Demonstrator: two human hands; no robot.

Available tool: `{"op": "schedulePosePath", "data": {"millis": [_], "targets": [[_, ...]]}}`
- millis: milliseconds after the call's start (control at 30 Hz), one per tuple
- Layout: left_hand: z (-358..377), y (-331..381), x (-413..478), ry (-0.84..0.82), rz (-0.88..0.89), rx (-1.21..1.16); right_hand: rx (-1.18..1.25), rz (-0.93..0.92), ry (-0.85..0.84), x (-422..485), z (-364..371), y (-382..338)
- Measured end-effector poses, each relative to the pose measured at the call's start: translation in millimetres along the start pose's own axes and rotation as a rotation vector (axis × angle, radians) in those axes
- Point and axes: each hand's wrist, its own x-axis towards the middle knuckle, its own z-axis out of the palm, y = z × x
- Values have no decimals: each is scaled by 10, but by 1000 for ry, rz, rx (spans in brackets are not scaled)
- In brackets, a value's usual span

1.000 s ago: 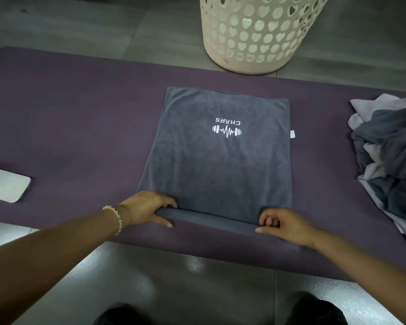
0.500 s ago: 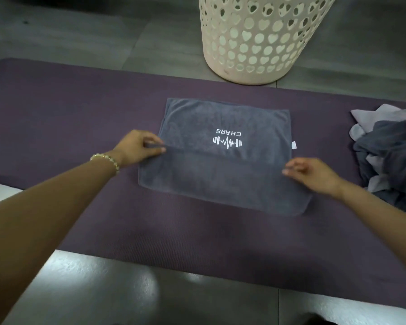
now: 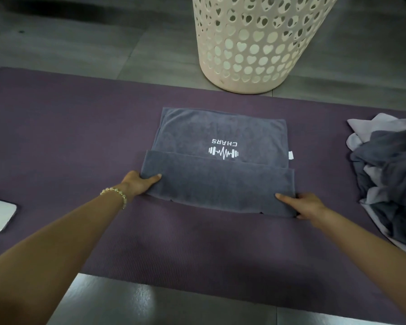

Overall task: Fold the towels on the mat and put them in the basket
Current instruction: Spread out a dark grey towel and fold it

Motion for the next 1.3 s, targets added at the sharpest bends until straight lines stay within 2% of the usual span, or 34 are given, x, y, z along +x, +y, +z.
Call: {"op": "schedulePosePath", "data": {"millis": [133,333,400,467,567,633,733,800,833,867,933,1000,1067,1133,1167,1300], "targets": [[-55,85,-98,62,85,-151,151,-90,60,-44,82,-7],[-154,9,-208,127,125,-95,178,-240,39,-205,-8,111],[-259,-68,-269,56,117,-87,169,-258,-42,-279,-137,218],[-330,-207,-358,-83,101,-50,115,-220,-123,-359,-214,368],[-290,-500,-433,-237,37,72,12,-152,-181,-445,-204,603],[-230,-638,-389,-229,48,192,-116,-195,-156,-452,-174,701],[-196,-637,-290,21,235,434,-412,-389,100,-369,-193,681],[-182,-517,-275,205,396,487,-386,-522,253,-307,-203,539],[-167,-438,-260,246,494,535,-361,-598,280,-274,-204,436],[-146,-344,-247,241,596,607,-376,-676,277,-229,-202,332],[-106,-188,-180,120,713,734,-518,-771,188,-107,-186,161],[-87,-78,-106,-1,672,838,-657,-742,80,32,-171,106],[-123,-12,-18,-70,590,921,-663,-599,16,136,-180,143],[-203,28,63,-161,494,843,-578,-478,-49,192,-228,178],[-255,40,89,-215,433,710,-511,-449,-82,192,-264,179],[-422,180,16,-396,212,-45,-17,-417,-182,92,-491,28]]}}
